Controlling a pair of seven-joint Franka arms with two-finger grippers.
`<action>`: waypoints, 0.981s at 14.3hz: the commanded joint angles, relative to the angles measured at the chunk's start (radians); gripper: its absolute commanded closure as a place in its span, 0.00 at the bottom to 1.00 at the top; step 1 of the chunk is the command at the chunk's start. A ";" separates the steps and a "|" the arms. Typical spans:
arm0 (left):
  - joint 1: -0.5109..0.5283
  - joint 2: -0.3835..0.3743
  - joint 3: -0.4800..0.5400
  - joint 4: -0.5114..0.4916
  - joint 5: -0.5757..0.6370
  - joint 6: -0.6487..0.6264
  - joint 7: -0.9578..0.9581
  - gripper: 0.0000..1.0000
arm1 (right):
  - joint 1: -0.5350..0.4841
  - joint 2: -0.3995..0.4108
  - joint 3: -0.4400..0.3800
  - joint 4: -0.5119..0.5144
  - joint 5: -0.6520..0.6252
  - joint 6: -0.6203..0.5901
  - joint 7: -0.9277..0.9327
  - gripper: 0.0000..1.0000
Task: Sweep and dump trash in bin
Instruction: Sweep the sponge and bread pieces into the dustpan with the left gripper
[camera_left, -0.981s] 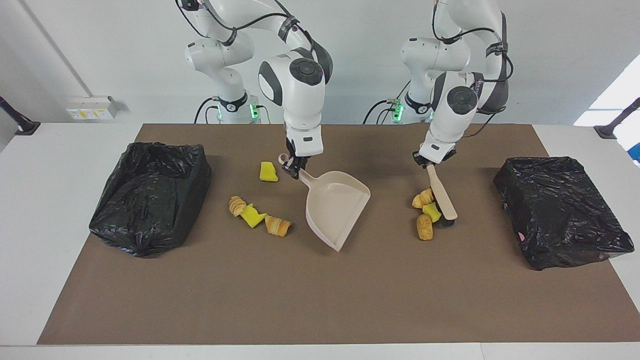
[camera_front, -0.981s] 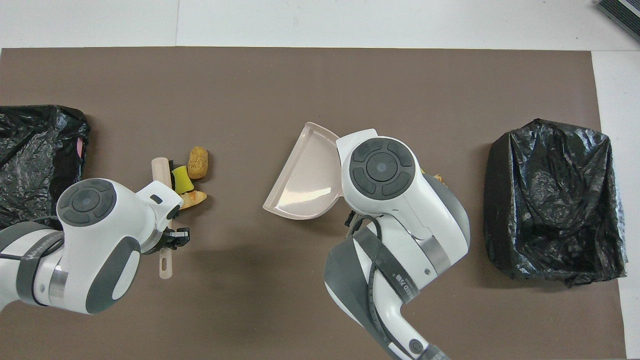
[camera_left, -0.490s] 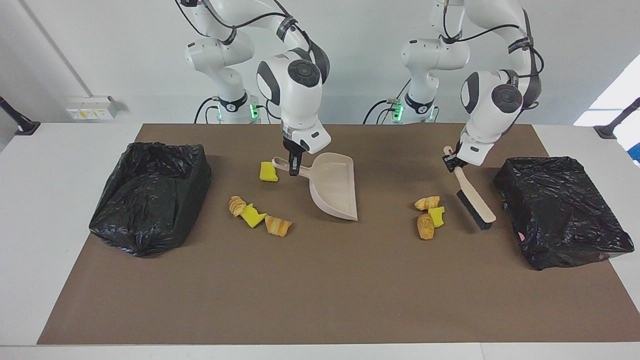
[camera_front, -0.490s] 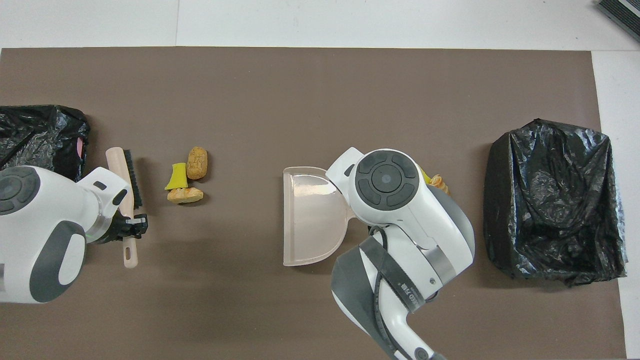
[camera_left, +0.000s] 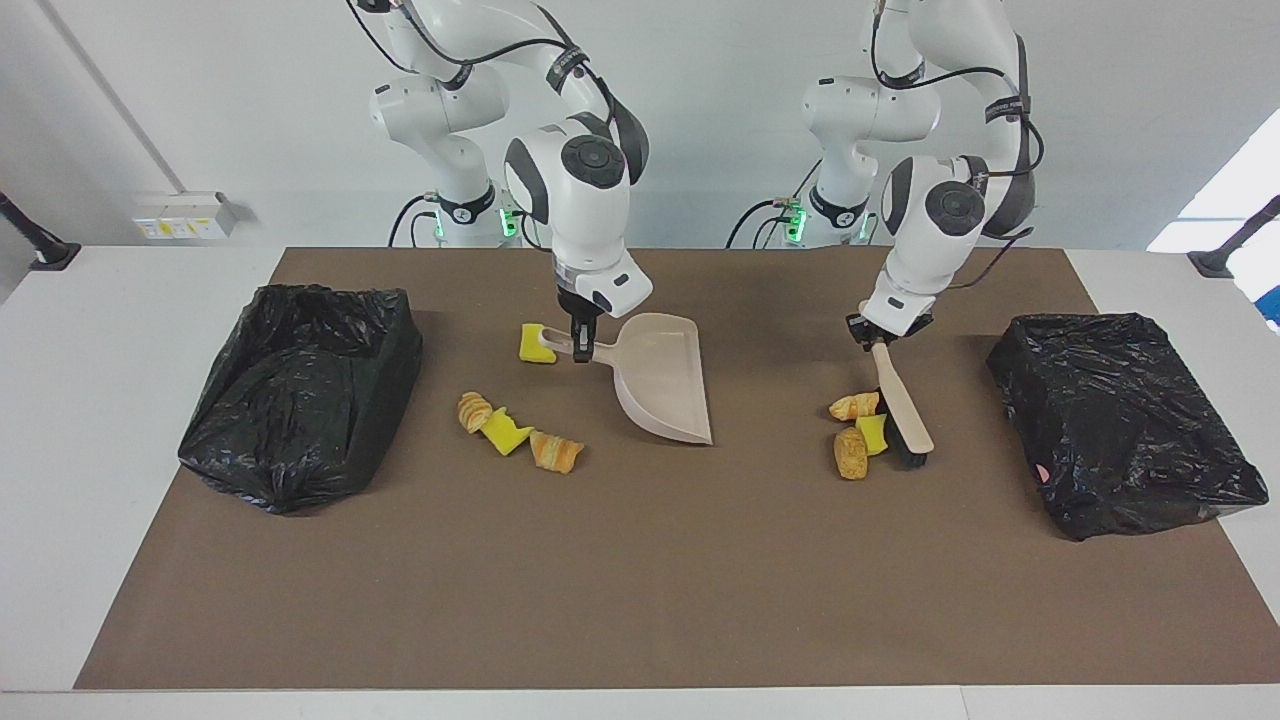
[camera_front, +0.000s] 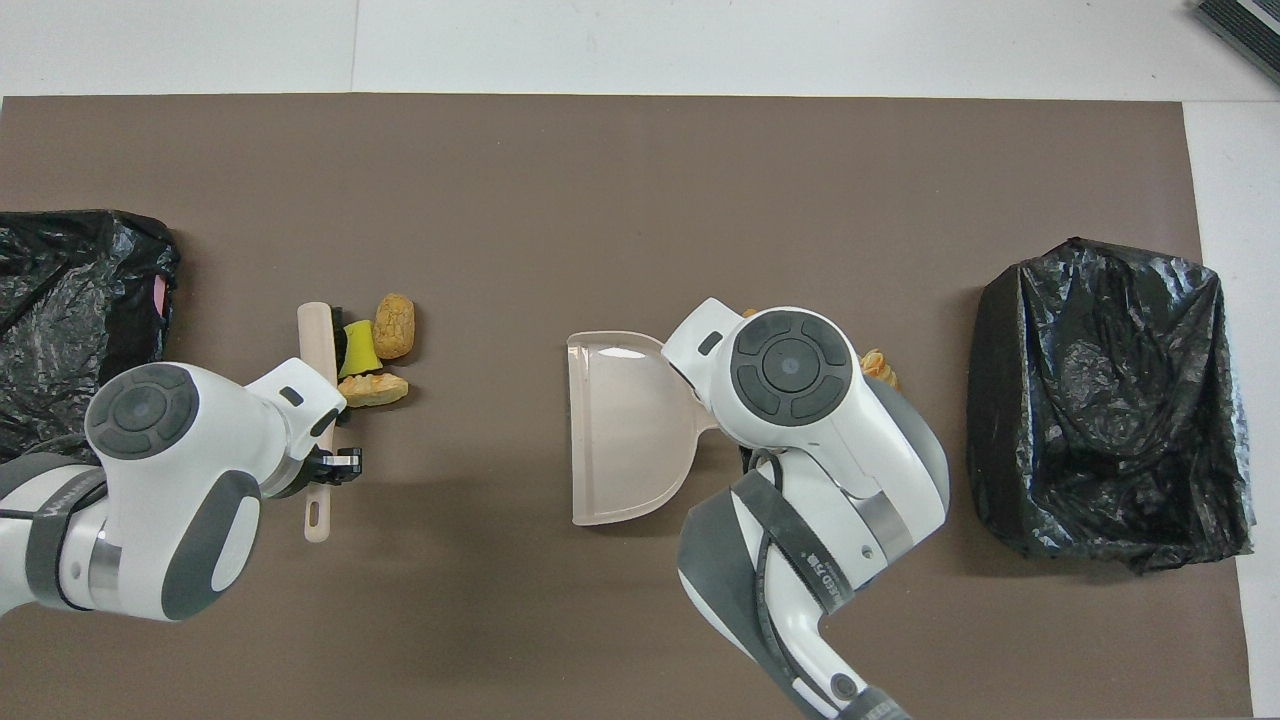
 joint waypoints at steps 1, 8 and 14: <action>-0.048 -0.011 0.011 -0.018 -0.010 0.024 0.007 1.00 | -0.016 0.011 0.005 -0.016 0.020 0.056 -0.040 1.00; -0.207 -0.014 0.010 -0.020 -0.152 0.042 -0.049 1.00 | -0.014 0.038 0.005 -0.016 0.020 0.098 -0.034 1.00; -0.424 -0.019 0.003 0.009 -0.252 0.047 -0.213 1.00 | -0.011 0.059 0.005 -0.022 0.018 0.113 -0.038 1.00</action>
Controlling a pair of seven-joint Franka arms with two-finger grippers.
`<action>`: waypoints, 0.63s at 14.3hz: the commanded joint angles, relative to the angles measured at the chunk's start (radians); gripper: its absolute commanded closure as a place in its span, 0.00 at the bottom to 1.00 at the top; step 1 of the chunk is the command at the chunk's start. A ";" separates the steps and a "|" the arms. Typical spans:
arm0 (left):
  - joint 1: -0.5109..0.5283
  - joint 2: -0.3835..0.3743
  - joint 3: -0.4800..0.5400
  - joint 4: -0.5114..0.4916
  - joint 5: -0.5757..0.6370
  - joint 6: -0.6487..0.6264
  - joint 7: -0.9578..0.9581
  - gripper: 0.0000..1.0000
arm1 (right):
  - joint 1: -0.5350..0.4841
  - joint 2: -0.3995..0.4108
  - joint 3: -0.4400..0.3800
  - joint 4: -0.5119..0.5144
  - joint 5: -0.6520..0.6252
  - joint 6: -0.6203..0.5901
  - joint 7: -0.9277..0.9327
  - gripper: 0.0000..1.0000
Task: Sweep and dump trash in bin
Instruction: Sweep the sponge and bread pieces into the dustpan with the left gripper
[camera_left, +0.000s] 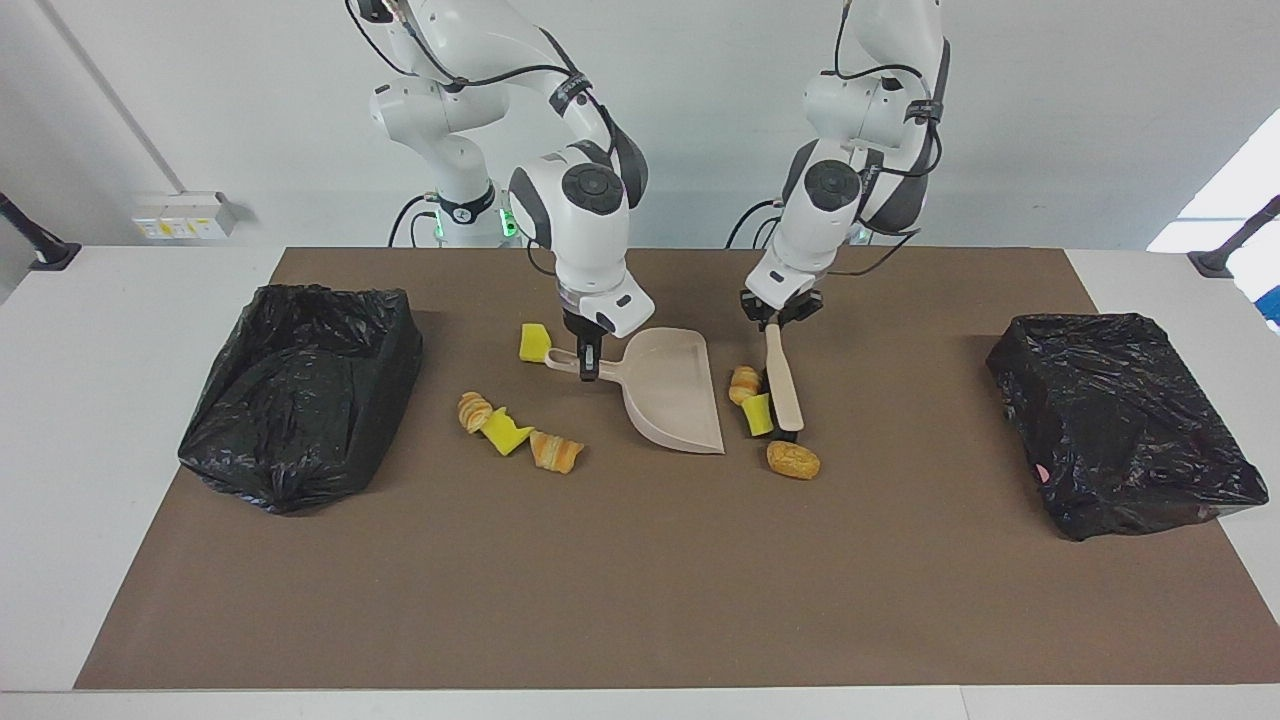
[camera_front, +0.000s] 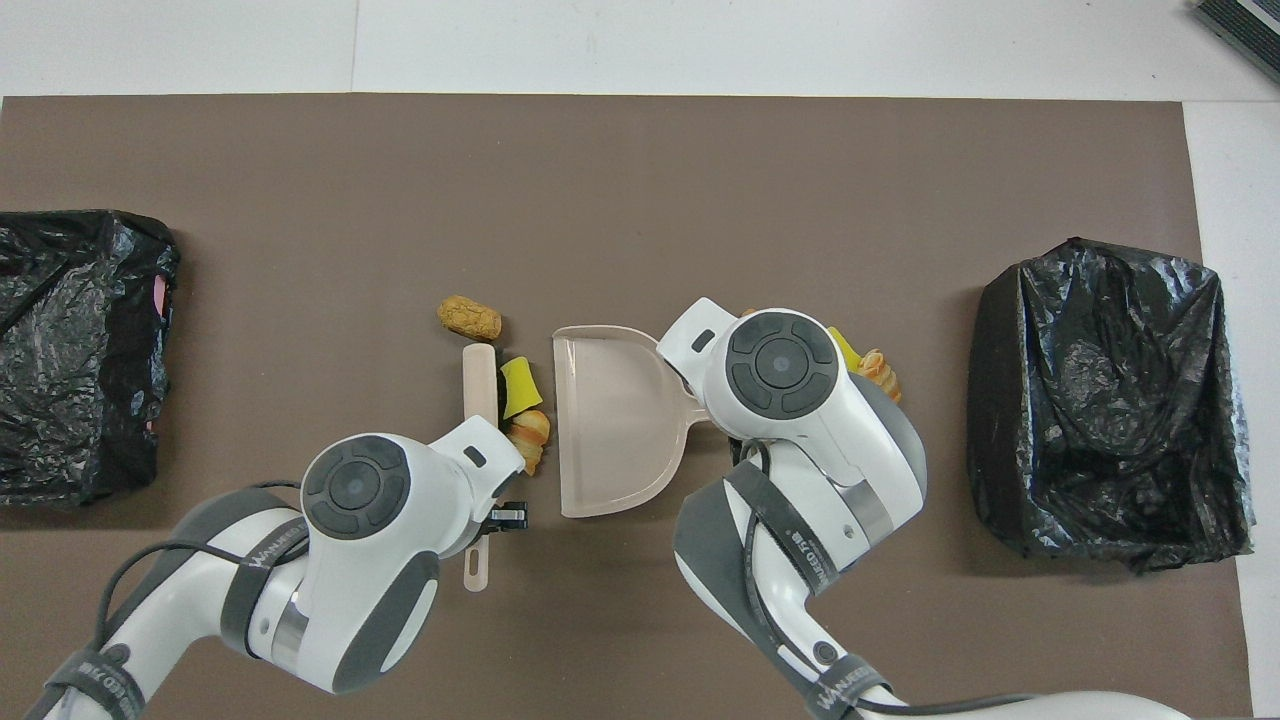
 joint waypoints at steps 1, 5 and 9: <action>-0.087 -0.016 0.014 0.020 -0.069 0.005 -0.038 1.00 | -0.008 0.011 0.006 -0.011 0.018 0.037 -0.036 1.00; -0.138 -0.009 0.013 0.082 -0.112 -0.009 -0.059 1.00 | -0.009 0.011 0.006 -0.012 0.020 0.034 -0.044 1.00; -0.124 -0.025 0.027 0.121 -0.131 -0.100 -0.062 1.00 | -0.012 0.011 0.006 -0.012 0.020 0.030 -0.058 1.00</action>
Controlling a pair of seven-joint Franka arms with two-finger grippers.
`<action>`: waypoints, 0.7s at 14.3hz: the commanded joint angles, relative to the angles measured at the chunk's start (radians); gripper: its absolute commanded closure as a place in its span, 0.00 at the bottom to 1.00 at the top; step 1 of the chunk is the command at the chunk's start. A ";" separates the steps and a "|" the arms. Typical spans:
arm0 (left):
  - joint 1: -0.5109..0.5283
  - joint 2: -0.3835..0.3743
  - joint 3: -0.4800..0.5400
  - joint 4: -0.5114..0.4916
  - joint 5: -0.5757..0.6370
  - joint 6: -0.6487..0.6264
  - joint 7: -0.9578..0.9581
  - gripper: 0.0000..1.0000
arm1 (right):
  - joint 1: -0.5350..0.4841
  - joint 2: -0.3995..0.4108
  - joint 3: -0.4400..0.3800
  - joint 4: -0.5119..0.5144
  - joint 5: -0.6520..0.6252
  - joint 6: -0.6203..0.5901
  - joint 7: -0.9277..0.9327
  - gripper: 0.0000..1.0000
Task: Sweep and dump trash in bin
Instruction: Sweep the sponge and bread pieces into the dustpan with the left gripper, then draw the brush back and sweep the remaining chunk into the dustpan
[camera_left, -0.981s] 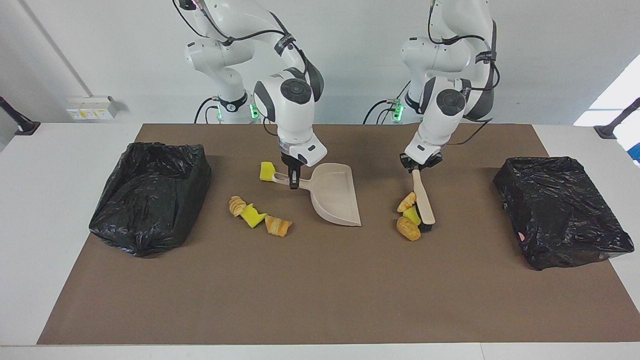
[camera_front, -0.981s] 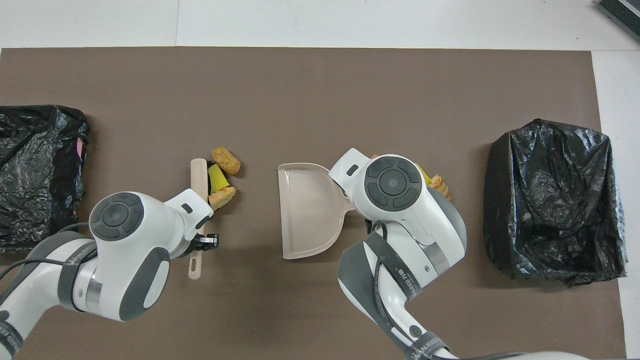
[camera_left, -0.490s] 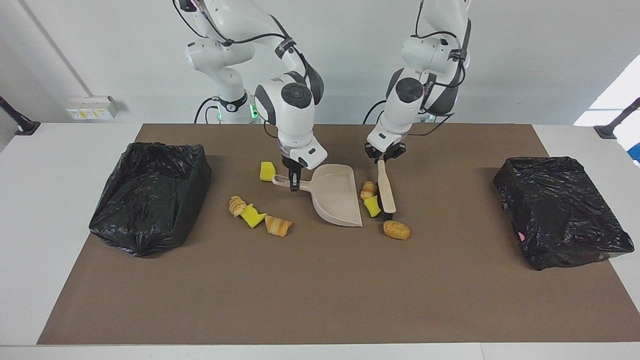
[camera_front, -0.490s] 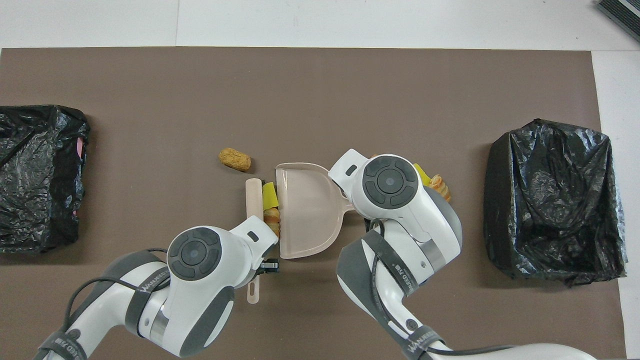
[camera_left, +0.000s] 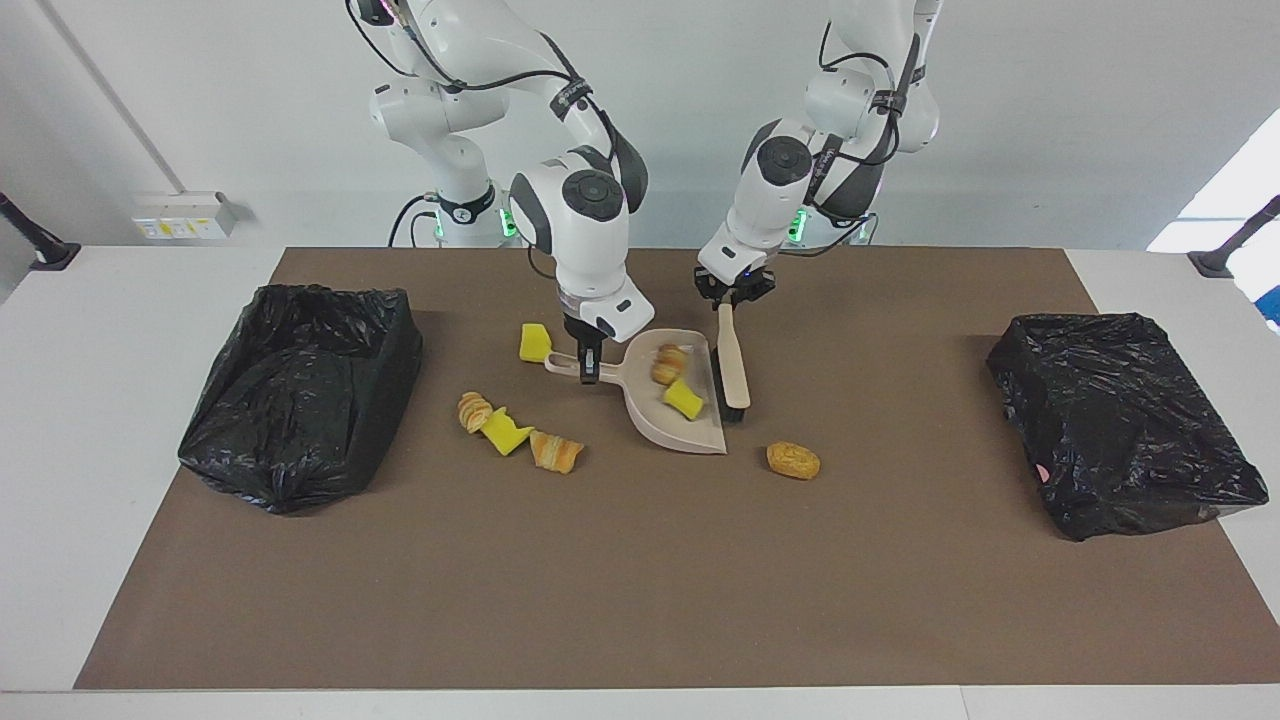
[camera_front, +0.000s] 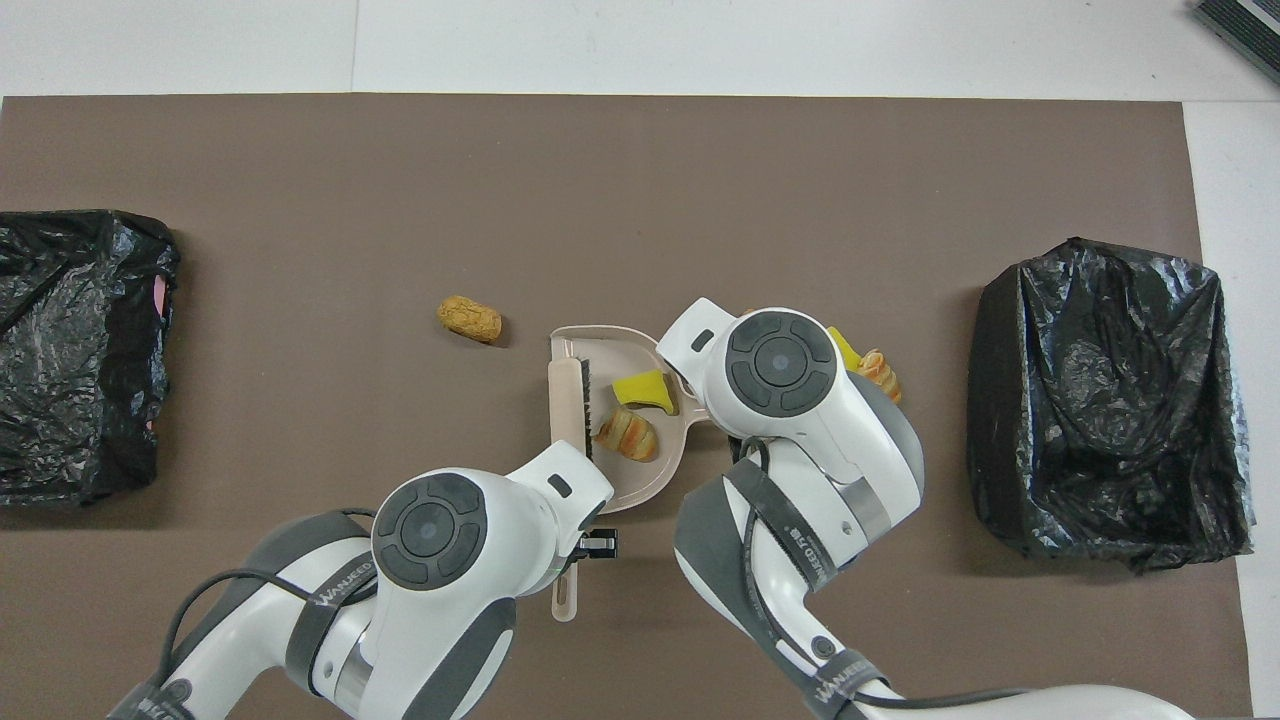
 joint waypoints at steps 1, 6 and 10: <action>0.029 -0.037 0.025 0.048 -0.008 -0.131 0.001 1.00 | -0.011 0.007 0.006 -0.010 0.020 0.019 -0.049 1.00; 0.242 0.007 0.028 0.189 0.208 -0.269 0.273 1.00 | -0.007 0.005 0.006 -0.010 0.015 0.010 -0.047 1.00; 0.330 0.171 0.028 0.322 0.376 -0.269 0.450 1.00 | -0.006 0.000 0.006 -0.010 0.016 0.007 -0.038 1.00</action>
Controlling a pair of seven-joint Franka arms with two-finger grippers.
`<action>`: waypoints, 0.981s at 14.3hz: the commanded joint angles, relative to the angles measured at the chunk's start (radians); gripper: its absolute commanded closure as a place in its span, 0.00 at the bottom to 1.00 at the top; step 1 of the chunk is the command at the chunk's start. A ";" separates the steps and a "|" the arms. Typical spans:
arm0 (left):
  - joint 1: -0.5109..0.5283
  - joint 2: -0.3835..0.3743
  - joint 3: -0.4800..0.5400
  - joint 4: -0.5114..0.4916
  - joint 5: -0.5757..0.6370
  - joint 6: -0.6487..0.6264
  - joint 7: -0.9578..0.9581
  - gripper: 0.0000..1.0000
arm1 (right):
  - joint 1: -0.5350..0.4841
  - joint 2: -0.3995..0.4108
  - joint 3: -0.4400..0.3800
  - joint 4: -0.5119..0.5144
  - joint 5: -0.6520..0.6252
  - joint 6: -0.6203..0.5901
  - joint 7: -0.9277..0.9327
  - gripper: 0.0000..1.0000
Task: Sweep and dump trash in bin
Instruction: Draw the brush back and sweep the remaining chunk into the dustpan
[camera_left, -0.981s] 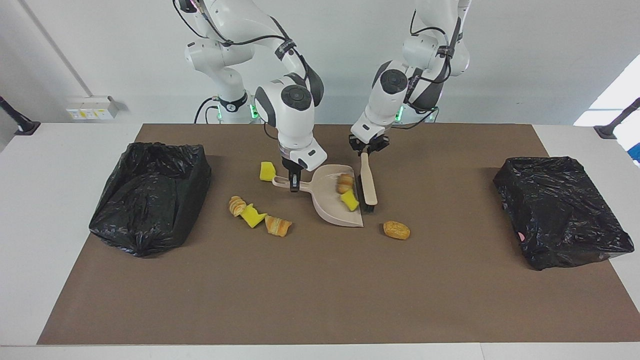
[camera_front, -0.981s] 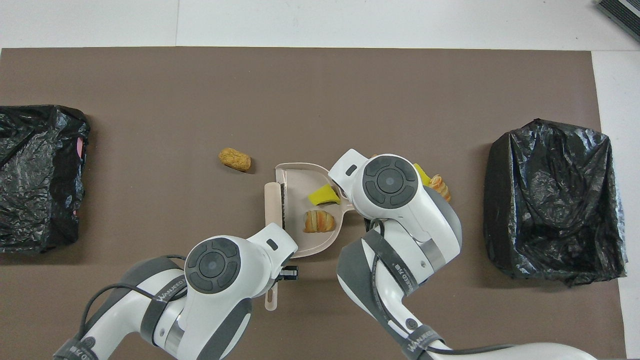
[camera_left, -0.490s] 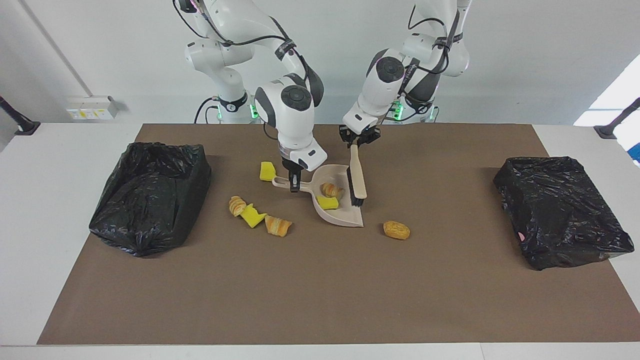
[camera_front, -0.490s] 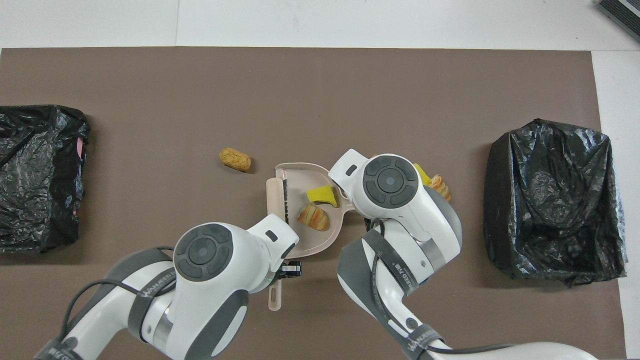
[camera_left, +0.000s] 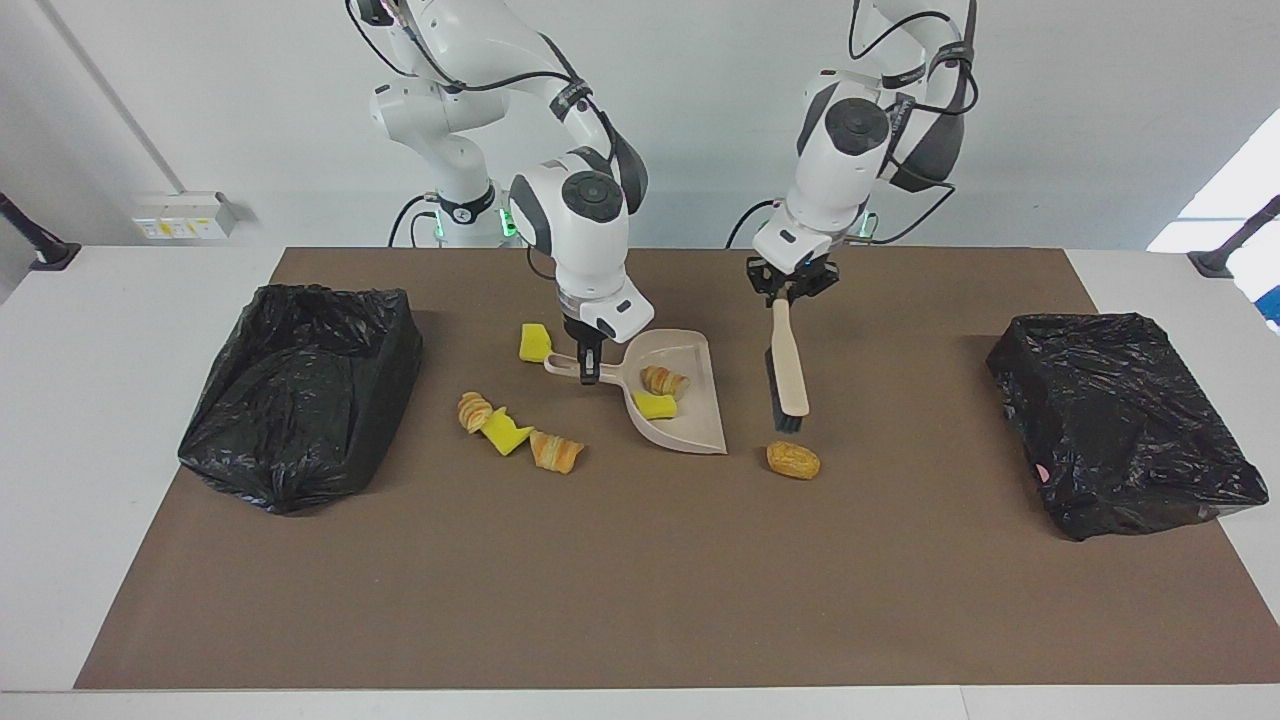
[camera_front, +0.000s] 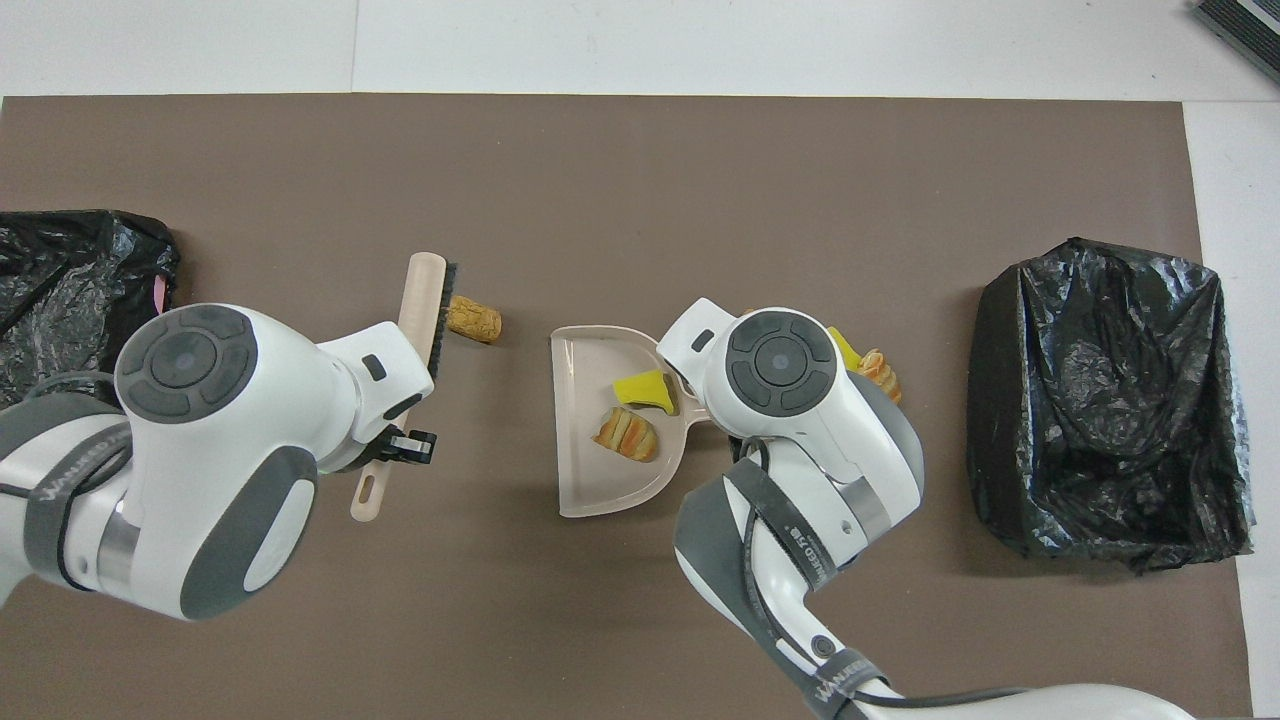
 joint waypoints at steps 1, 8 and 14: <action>0.049 0.193 -0.012 0.172 0.093 -0.026 0.075 1.00 | -0.005 -0.001 0.006 -0.009 0.016 0.007 -0.035 1.00; 0.062 0.261 -0.015 0.122 0.092 0.046 0.151 1.00 | -0.005 -0.001 0.006 -0.009 0.016 0.005 -0.035 1.00; -0.075 0.163 -0.023 -0.054 -0.022 0.066 0.068 1.00 | -0.008 -0.004 0.006 -0.025 0.016 0.013 -0.038 1.00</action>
